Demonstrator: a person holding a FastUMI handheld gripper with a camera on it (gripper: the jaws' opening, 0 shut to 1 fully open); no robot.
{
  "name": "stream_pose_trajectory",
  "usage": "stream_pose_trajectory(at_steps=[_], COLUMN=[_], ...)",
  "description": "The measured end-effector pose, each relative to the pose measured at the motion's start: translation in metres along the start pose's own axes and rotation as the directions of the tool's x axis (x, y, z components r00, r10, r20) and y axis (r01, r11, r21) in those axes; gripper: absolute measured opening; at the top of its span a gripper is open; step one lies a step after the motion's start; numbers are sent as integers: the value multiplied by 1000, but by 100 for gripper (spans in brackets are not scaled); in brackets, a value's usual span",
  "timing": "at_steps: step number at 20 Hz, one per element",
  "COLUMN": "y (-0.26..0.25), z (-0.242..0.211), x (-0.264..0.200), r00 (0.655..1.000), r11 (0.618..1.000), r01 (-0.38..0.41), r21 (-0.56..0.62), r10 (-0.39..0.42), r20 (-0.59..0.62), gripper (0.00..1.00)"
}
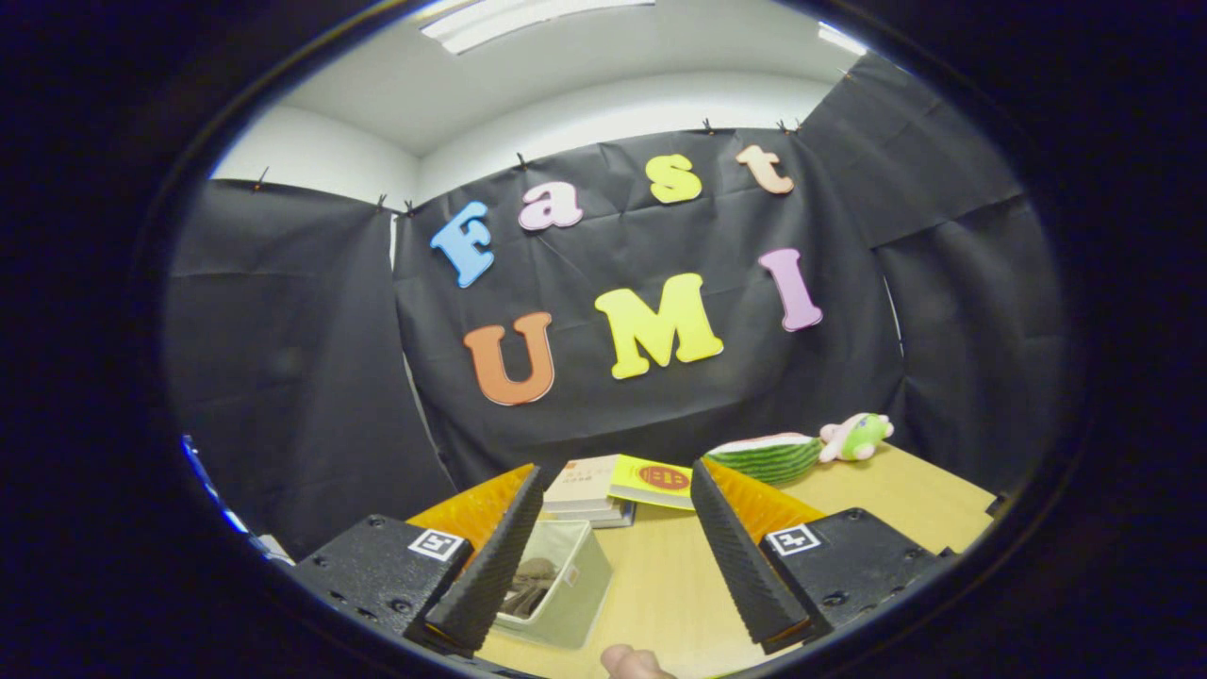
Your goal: Open the storage box then place both shoes into the box .Put the left shoe in first, then the right shoe, with the right side of both shoes facing outward in a uniform manner.
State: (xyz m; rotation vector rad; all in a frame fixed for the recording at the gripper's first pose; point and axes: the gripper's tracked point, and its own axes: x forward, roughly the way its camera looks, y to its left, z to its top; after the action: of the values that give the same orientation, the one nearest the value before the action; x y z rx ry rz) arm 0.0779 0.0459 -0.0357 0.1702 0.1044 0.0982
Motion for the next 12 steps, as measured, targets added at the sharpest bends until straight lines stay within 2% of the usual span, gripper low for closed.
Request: stream_pose_trajectory(at_steps=[4,7,12], y=[-18,-24,-34], z=[7,14,17], x=[-26,-43,-56], r00=[995,989,987], r11=[994,991,987], r01=[72,92,112], r21=[-87,-95,-111], r10=[-65,-80,-97], r20=[76,121,131], gripper=[100,100,100])
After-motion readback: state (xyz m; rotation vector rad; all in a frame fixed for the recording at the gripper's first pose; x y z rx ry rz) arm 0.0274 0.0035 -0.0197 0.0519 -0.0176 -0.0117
